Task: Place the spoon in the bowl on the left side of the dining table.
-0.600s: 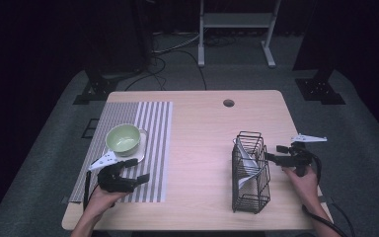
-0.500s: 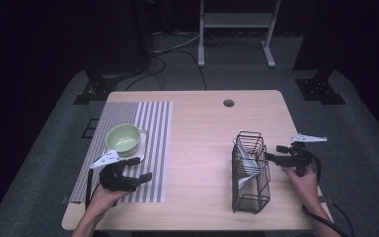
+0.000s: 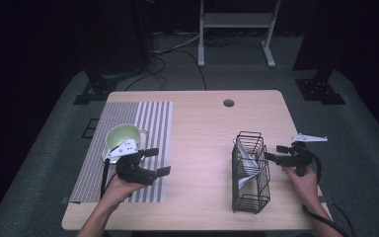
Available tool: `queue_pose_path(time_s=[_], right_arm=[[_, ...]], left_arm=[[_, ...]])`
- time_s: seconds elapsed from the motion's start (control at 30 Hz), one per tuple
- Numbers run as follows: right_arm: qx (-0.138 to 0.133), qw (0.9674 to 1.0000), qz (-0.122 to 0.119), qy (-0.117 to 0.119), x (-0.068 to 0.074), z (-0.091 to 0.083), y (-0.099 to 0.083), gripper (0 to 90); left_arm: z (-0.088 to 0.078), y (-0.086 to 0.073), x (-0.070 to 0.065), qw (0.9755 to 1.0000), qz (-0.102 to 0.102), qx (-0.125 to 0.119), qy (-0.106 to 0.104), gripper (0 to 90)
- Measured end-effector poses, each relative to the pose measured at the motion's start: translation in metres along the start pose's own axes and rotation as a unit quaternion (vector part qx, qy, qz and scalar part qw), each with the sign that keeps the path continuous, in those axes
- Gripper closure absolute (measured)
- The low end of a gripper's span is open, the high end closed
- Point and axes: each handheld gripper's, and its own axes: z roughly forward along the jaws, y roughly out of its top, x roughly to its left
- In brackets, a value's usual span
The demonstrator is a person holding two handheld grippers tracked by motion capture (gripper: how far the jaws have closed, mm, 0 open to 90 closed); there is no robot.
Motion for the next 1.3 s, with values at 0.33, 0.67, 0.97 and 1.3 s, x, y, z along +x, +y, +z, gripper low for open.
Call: queue_pose_path(time_s=[0.33, 0.67, 0.97, 1.3], right_arm=[[0.001, 1.0000, -0.002, 0.001, 0.000, 0.000, 0.000, 17.8], [0.000, 1.0000, -0.007, 0.003, 0.001, 0.000, 0.000, 17.8], [0.000, 1.0000, -0.006, 0.003, 0.001, 0.000, 0.000, 17.8], [-0.004, 0.9999, -0.007, 0.008, 0.001, -0.001, 0.000, 17.8]], left_arm=[[0.033, 0.033, -0.031, 0.9981, 0.033, -0.005, -0.052, 9.3], [0.059, 0.047, -0.052, 0.9956, 0.052, 0.006, -0.078, 9.3], [0.081, 0.059, -0.069, 0.9923, 0.067, 0.014, -0.103, 9.3], [0.109, 0.071, -0.093, 0.9891, 0.081, 0.033, -0.118, 9.4]])
